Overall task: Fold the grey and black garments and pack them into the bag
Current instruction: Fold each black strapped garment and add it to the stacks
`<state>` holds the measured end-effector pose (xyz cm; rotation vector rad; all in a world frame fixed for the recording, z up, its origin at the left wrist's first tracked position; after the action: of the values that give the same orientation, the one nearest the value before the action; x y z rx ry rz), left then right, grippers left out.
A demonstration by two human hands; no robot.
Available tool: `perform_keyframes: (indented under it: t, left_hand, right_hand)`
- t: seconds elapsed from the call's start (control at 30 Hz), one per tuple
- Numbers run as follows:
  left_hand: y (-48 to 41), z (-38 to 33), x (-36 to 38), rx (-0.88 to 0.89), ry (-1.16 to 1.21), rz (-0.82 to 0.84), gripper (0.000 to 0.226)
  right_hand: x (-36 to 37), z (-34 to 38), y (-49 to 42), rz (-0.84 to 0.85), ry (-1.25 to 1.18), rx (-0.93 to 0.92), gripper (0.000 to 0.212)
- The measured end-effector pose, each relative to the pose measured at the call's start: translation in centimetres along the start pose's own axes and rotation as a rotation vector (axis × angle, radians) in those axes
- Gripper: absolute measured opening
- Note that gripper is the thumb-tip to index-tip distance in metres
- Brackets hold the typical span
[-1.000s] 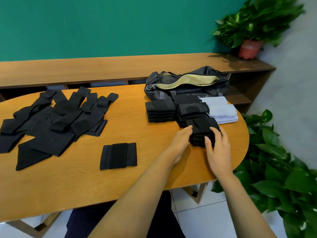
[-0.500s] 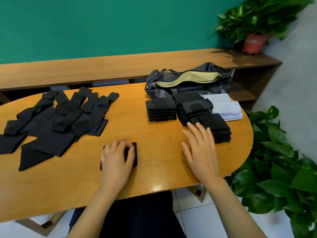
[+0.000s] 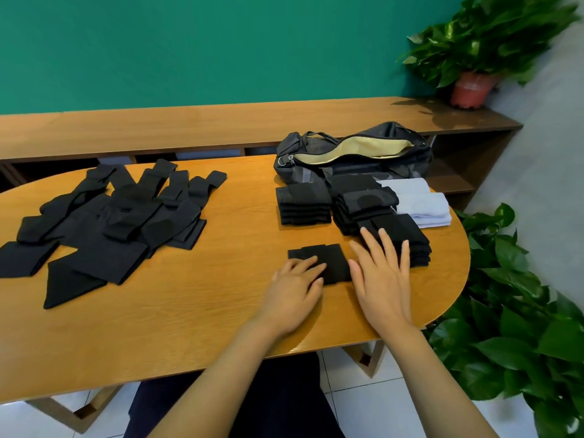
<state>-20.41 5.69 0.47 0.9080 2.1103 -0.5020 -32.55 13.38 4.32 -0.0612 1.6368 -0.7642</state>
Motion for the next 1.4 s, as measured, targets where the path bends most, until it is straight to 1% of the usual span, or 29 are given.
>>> perform_keyframes:
  t: [0.1,0.17,0.33,0.43,0.53,0.6,0.73,0.83,1.1,1.17,1.23,1.3,1.4]
  left_hand:
    - [-1.9,-1.6,1.5,0.023,0.068,0.013,0.042]
    - [-2.6,-2.0,2.2,0.043,0.080,0.035,0.043]
    - [-3.7,-2.1,2.8,0.042,0.006,0.063,0.048]
    - [-4.2,-2.4,2.7,0.050,-0.088,0.075,0.051]
    - [-4.2,-2.2,2.3,0.052,-0.115,0.078,0.052]
    - [-3.6,-1.6,1.2,0.045,-0.101,0.031,0.052]
    - [-1.3,1.4,-3.1,0.009,-0.089,-0.123,0.048]
    - [1.3,5.3,-6.6,-0.064,-0.088,-0.193,0.044]
    - [8.7,16.2,-15.1,-0.261,-0.235,-0.417,0.037]
    - [10.3,18.5,-16.5,-0.335,-0.285,-0.452,0.036]
    - [11.2,20.0,-17.3,-0.421,-0.255,-0.507,0.039]
    - [11.3,20.7,-17.3,-0.467,-0.263,-0.544,0.041]
    - [11.3,21.8,-16.9,-0.553,-0.287,-0.538,0.044]
  right_hand:
    - [0.2,-3.0,0.3,0.017,0.027,0.111,0.051]
    - [0.9,-4.2,0.4,0.051,0.041,0.142,0.054]
    - [2.1,-4.1,0.2,0.093,0.066,0.117,0.056]
    - [2.1,-3.8,0.1,0.095,0.064,0.124,0.058]
    - [1.5,-3.4,0.0,0.079,0.041,0.119,0.059]
    - [0.8,-2.4,-0.1,0.063,0.026,0.090,0.057]
    - [0.6,0.9,-0.4,0.078,-0.006,0.018,0.055]
    - [1.0,4.0,-0.7,0.108,-0.030,-0.035,0.056]
    - [2.7,15.2,-1.0,0.197,-0.142,-0.202,0.059]
    - [3.5,17.3,-0.9,0.227,-0.156,-0.238,0.063]
    - [4.1,19.1,-0.8,0.261,-0.163,-0.276,0.064]
    - [4.8,20.5,-1.1,0.311,-0.171,-0.309,0.055]
    - [5.1,22.4,-1.5,0.347,-0.210,-0.335,0.049]
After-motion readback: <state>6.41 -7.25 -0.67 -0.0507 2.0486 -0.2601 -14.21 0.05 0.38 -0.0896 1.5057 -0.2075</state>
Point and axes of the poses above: each hand's wrist, its own y-axis away from the middle knuckle, its own x-axis out of the palm, z = x × y, the point moved 10 cm from there along -y, towards the middle knuckle, and after that the axes turned 10 degrees about y, right-handed, at the moved point
